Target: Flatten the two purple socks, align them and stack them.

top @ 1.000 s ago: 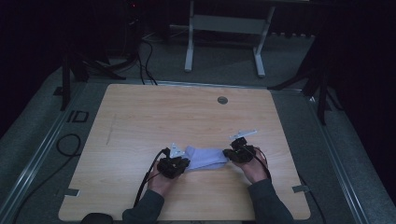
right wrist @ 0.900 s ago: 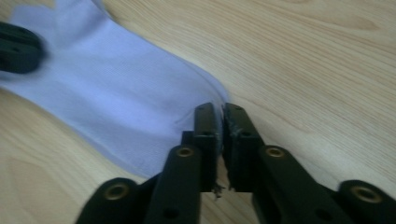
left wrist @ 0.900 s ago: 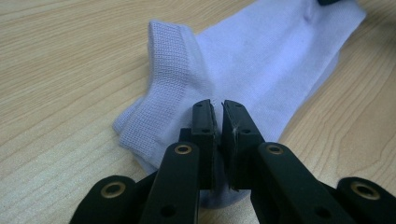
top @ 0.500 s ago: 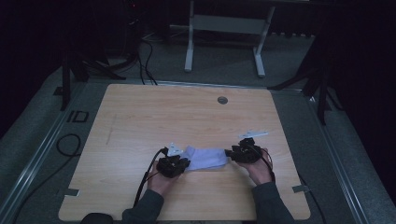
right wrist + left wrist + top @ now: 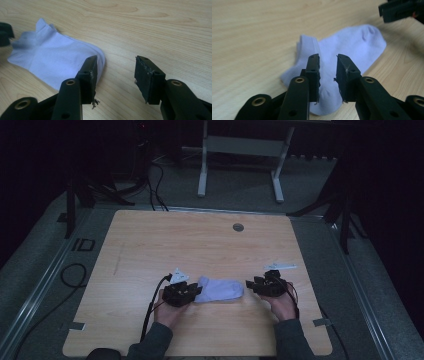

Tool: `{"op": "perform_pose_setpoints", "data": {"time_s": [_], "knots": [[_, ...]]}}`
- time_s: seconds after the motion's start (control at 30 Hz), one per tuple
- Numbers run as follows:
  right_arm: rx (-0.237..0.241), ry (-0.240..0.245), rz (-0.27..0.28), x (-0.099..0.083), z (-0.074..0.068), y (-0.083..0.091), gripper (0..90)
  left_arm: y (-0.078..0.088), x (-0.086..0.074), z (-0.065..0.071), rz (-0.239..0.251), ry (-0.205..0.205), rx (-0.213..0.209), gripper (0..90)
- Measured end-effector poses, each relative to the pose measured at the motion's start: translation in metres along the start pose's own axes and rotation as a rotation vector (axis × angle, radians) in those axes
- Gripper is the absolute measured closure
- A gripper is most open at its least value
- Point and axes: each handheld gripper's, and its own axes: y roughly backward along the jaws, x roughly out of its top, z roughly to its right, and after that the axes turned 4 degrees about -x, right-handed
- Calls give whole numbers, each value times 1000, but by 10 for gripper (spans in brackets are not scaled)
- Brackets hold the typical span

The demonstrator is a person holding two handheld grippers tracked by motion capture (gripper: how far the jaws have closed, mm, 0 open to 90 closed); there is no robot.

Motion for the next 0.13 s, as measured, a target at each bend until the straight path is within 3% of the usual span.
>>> {"op": "perform_pose_setpoints", "data": {"time_s": [0.13], "knots": [[-33, 4, 2, 0, 3, 2, 521, 8, 3, -6, 10, -3, 26, 692]]}}
